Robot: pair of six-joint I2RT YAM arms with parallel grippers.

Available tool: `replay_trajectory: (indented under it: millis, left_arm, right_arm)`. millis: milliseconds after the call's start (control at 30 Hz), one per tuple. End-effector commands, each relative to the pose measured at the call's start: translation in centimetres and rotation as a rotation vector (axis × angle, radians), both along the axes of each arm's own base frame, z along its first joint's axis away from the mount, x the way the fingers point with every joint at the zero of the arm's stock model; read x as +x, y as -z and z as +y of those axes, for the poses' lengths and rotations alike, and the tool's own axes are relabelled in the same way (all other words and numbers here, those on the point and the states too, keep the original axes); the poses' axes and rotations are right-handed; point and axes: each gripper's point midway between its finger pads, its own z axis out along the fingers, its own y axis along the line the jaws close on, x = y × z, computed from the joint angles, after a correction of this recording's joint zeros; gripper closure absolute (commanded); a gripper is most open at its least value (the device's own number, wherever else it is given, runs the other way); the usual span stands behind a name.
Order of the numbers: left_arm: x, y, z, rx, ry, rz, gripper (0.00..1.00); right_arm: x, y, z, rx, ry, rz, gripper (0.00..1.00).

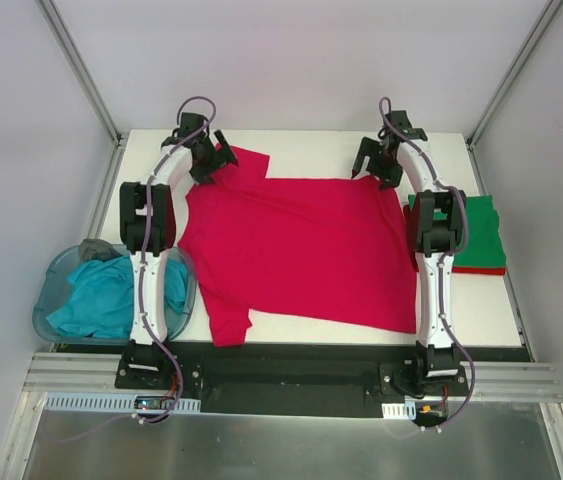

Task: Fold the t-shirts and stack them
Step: Flatten out the tshirt

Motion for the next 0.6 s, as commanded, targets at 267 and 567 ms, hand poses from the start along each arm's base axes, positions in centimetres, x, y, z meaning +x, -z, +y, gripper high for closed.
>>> replay_trajectory:
  millis: [267, 567]
  left_arm:
    - [4.4, 0.3, 4.8, 0.039, -0.115, -0.038, 0.01]
    - [7.0, -4.6, 3.8, -0.024, -0.006, -0.186, 0.01]
  right_arm:
    - [8.3, 0.1, -4.5, 0.089, 0.177, -0.229, 0.03]
    - [11.3, -5.9, -7.2, 0.054, 0.122, -0.446, 0.03]
